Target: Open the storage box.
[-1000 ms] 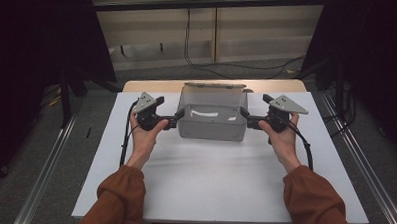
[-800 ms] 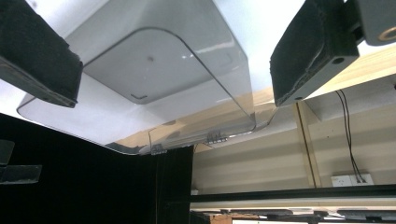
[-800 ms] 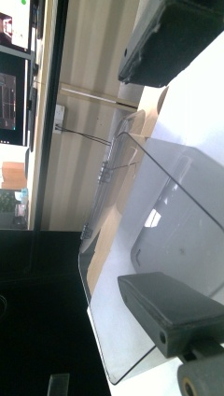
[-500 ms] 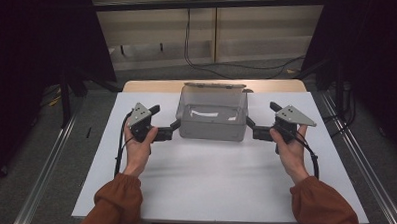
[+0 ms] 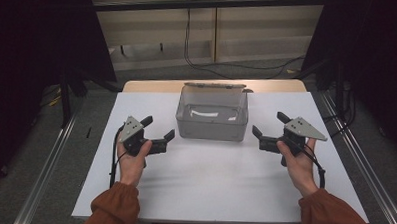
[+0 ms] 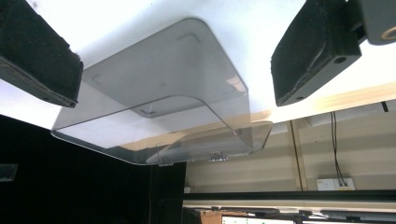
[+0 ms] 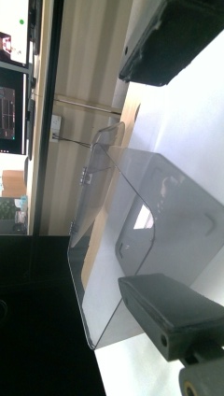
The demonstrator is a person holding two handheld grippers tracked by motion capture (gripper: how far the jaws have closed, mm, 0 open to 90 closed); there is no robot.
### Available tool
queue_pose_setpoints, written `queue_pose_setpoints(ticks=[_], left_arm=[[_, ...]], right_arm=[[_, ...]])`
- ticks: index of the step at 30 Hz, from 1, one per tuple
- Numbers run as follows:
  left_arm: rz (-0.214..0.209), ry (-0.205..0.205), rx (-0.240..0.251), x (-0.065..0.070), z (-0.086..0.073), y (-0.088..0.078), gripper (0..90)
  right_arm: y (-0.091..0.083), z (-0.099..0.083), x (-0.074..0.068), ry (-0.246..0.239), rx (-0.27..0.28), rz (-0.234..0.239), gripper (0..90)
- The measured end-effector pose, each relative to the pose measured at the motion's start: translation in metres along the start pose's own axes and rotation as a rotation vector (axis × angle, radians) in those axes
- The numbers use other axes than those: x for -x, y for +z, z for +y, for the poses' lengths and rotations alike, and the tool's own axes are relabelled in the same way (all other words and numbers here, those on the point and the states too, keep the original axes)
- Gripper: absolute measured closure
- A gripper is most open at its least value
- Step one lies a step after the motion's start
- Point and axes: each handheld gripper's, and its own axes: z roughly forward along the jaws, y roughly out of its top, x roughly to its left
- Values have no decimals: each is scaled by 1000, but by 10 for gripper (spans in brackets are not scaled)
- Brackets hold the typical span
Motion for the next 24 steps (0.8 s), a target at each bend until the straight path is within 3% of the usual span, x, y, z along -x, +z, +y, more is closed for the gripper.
queue_pose_setpoints(ticks=[9,13,15,24], left_arm=[[33,-13,2,4,-9,-19,22],[59,-42,7,4,-16,-27,23],[59,-36,-6,4,-18,-30,24],[91,-31,15,8,-26,-48,26]], right_arm=[[-16,-9,0,-3,-8,-34,22],[-24,-13,1,1,-7,-53,23],[-28,-15,1,-3,-7,-58,23],[-45,-23,0,2,-9,-90,19]])
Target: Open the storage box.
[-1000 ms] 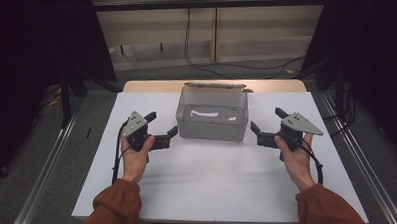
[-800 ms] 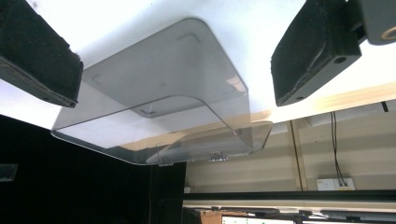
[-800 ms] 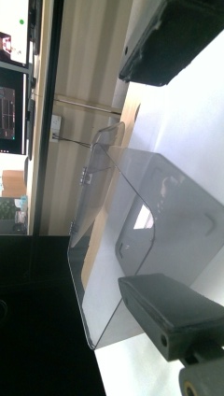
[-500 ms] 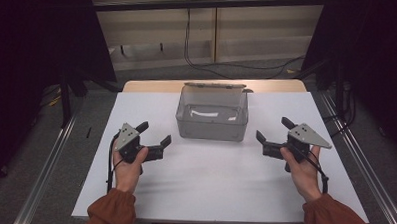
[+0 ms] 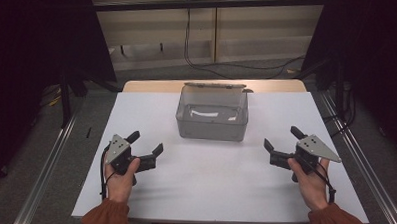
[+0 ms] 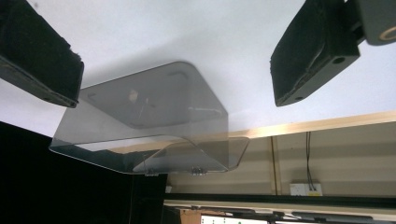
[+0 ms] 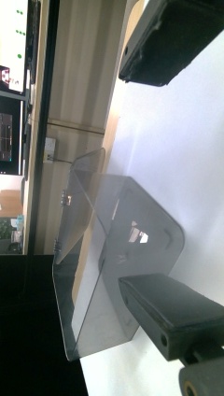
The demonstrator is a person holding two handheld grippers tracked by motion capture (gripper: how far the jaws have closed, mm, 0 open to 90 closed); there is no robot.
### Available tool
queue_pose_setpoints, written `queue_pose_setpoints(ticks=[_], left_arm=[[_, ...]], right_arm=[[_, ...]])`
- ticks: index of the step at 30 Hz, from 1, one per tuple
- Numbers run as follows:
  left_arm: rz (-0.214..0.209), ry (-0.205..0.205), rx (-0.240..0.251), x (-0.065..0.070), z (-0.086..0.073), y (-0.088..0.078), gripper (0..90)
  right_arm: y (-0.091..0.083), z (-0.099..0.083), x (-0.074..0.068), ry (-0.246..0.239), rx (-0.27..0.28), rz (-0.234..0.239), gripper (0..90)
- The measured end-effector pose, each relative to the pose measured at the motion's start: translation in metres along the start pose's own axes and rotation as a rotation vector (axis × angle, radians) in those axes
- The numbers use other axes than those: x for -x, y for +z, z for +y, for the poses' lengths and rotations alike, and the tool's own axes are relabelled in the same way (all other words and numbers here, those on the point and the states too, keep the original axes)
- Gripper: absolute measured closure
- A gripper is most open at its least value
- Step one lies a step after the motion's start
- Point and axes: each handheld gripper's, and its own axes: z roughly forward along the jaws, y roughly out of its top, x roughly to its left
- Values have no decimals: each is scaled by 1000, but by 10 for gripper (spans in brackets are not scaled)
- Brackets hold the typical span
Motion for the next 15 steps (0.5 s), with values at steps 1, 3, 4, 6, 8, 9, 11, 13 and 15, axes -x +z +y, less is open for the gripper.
queue_pose_setpoints(ticks=[1,3,4,6,8,9,11,13,15], left_arm=[[1,2,0,0,-2,-3,26],[6,4,3,1,-6,-8,26],[7,5,4,1,-7,-10,26],[12,-7,12,1,-10,-14,26],[19,-23,15,0,-12,-17,26],[21,-23,11,0,-14,-19,26],[26,-28,17,0,-14,-19,25],[30,-17,22,2,-13,-19,25],[33,-20,26,3,-13,-19,24]], right_arm=[[-2,-1,0,0,3,-2,18],[-7,-3,1,-11,3,-21,17],[-13,-7,1,0,5,-26,16],[-15,-8,1,0,-1,-29,16],[-21,-12,2,-12,-4,-42,16],[-22,-13,2,-18,-1,-45,15],[-25,-15,3,-17,4,-62,15],[-26,-16,4,-2,7,-65,15],[-24,-17,4,-8,3,-66,14]])
